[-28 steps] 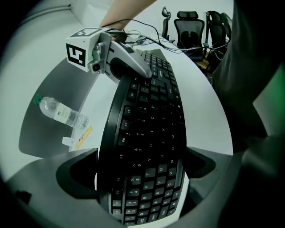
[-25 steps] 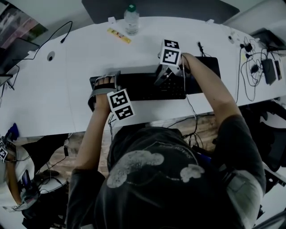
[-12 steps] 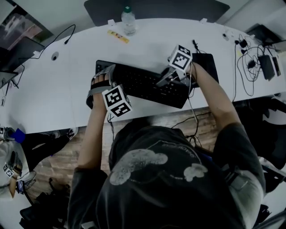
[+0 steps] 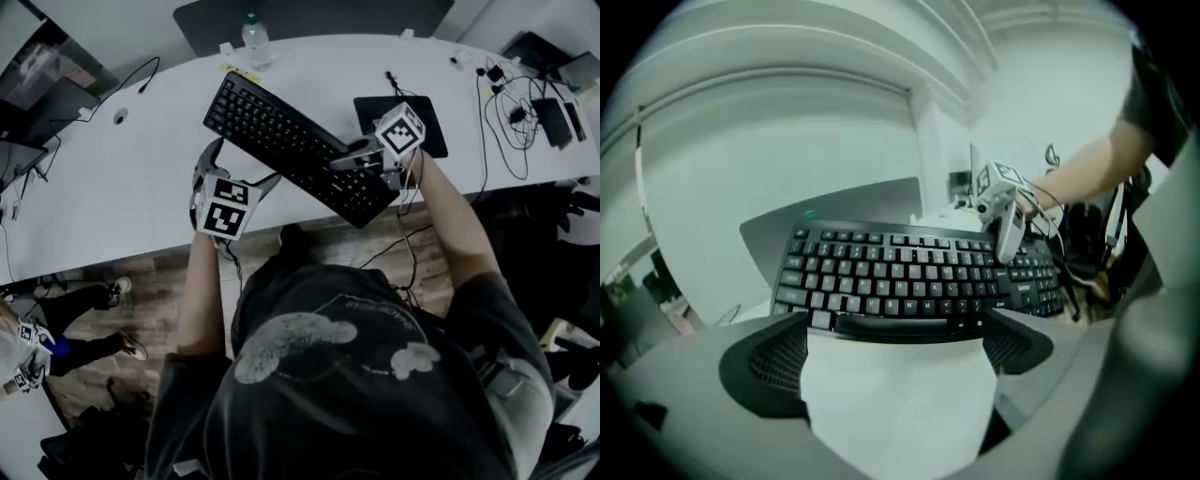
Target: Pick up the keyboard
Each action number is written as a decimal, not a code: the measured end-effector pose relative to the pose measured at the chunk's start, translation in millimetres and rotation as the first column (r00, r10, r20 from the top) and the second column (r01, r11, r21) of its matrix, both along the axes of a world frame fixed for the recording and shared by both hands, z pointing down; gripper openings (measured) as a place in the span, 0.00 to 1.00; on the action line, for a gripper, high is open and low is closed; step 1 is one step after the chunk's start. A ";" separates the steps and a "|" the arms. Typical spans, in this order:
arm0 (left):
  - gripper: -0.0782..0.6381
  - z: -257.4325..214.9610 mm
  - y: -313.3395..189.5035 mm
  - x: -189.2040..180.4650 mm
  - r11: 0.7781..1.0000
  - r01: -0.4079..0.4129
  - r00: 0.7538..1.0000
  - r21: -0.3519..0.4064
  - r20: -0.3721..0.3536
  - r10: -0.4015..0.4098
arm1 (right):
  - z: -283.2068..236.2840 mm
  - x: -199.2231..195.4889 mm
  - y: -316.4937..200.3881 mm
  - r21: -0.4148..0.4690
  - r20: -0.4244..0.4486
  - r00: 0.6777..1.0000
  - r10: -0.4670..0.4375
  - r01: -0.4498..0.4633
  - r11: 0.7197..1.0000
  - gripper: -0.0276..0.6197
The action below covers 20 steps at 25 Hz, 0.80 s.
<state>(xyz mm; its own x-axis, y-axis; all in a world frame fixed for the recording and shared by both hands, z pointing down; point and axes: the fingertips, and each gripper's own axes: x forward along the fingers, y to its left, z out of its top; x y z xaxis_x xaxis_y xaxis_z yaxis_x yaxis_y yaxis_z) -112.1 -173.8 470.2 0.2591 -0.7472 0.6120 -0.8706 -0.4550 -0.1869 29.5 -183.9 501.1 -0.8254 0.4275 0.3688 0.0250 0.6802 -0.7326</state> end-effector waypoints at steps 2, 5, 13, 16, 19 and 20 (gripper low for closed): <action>0.92 -1.2 13.6 3.5 0.999 0.041 0.996 -0.002 -0.085 -0.041 | -2.6 8.8 7.1 0.020 0.024 0.998 0.052 -0.052 0.998 0.13; 0.91 -2.0 34.4 10.9 0.997 0.077 0.985 -0.011 -0.154 -0.077 | -5.2 22.6 20.6 0.024 0.053 0.990 0.131 -0.132 0.991 0.13; 0.72 -11.4 88.4 41.9 0.988 0.157 0.944 -0.011 -0.292 -0.153 | -10.4 55.4 61.1 -0.042 0.138 0.934 0.331 -0.328 0.944 0.13; 0.53 -13.9 113.4 49.1 0.978 0.208 0.931 0.007 -0.309 -0.196 | -13.8 60.2 79.8 -0.063 0.174 0.907 0.384 -0.379 0.923 0.14; 0.43 -15.8 135.1 52.6 0.970 0.244 0.917 0.017 -0.331 -0.224 | -18.6 58.1 94.7 -0.077 0.208 0.880 0.427 -0.420 0.904 0.14; 0.39 -15.4 138.4 53.0 0.968 0.252 0.911 0.016 -0.341 -0.232 | -20.1 56.4 96.8 -0.088 0.218 0.870 0.442 -0.434 0.897 0.14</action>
<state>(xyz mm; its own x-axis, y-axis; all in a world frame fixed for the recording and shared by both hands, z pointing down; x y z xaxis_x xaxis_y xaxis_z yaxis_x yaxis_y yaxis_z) -59.1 -35.3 454.7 0.2476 -0.8442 0.4754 -0.9688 -0.2200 0.1139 85.9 -87.1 481.0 -0.9900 0.0118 0.1408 -0.1014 0.6343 -0.7664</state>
